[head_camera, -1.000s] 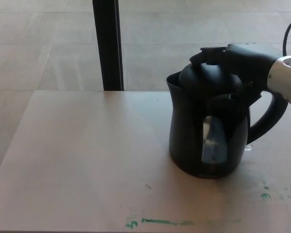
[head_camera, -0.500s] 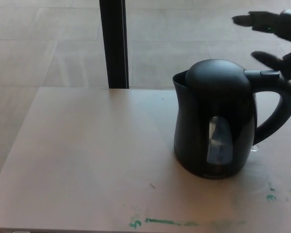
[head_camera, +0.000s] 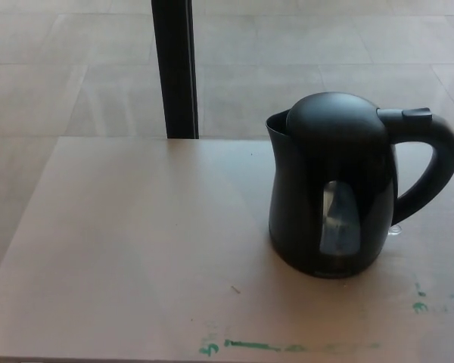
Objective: The robot uses its right hand to push down on the lid of a kettle kept in the middle of the desk to close it
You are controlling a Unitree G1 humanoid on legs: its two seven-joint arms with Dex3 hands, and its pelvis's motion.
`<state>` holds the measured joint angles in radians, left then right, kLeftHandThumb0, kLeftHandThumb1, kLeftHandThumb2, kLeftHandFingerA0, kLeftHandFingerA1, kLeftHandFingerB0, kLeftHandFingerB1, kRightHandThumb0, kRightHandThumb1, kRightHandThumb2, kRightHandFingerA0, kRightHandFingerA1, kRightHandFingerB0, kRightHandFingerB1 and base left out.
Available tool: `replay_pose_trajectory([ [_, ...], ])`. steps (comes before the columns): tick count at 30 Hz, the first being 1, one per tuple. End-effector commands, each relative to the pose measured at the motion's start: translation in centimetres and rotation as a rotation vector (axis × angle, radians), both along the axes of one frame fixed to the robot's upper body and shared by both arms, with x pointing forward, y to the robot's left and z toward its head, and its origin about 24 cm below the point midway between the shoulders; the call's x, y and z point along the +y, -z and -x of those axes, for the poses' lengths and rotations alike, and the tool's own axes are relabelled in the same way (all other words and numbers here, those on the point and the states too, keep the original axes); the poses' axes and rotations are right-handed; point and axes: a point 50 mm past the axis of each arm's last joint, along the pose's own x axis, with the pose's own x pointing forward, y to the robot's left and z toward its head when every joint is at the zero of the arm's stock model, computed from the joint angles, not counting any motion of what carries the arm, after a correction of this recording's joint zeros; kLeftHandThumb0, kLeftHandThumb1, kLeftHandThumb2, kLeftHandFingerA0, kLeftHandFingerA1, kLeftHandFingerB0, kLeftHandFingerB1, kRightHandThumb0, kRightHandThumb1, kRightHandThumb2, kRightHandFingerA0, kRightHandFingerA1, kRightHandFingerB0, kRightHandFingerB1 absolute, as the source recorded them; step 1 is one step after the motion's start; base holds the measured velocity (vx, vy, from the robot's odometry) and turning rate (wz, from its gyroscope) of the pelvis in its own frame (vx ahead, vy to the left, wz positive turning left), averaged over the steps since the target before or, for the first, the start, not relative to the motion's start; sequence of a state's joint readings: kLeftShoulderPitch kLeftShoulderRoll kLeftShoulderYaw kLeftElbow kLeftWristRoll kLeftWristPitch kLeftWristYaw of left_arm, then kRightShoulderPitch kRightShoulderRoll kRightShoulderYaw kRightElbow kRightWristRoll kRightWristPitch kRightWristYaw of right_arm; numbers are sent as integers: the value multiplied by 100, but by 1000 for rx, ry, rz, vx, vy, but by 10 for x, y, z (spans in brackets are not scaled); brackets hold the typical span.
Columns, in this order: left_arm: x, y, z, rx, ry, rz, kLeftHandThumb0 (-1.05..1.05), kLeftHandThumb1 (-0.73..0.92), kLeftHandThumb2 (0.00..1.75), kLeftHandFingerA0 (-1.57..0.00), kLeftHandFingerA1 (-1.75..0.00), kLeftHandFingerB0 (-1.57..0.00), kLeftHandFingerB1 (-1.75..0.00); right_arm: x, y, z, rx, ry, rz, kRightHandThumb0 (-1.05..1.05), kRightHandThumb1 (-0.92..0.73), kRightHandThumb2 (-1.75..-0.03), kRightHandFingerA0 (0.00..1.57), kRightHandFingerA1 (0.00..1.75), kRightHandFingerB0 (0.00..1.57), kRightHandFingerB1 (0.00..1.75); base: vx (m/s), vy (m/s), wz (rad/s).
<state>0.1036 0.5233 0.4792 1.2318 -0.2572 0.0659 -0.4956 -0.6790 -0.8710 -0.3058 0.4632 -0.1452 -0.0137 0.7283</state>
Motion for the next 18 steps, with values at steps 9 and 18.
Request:
replay_pose_trajectory([
  [9, 6, -5, 8, -12, -47, 2, -64, 64, 60, -55, -54, -36, -35, -84, 155, 135, -142, 466, -507, -75, -67, -109, 1, 45, 7, 34, 0, 0, 0],
  [18, 2, -3, 3, -30, -23, 3, -65, 66, 60, -50, -54, -30, -34, -77, 256, 197, -134, 827, -758, -70, -76, -99, 11, 44, 5, 32, 0, 0, 0],
])
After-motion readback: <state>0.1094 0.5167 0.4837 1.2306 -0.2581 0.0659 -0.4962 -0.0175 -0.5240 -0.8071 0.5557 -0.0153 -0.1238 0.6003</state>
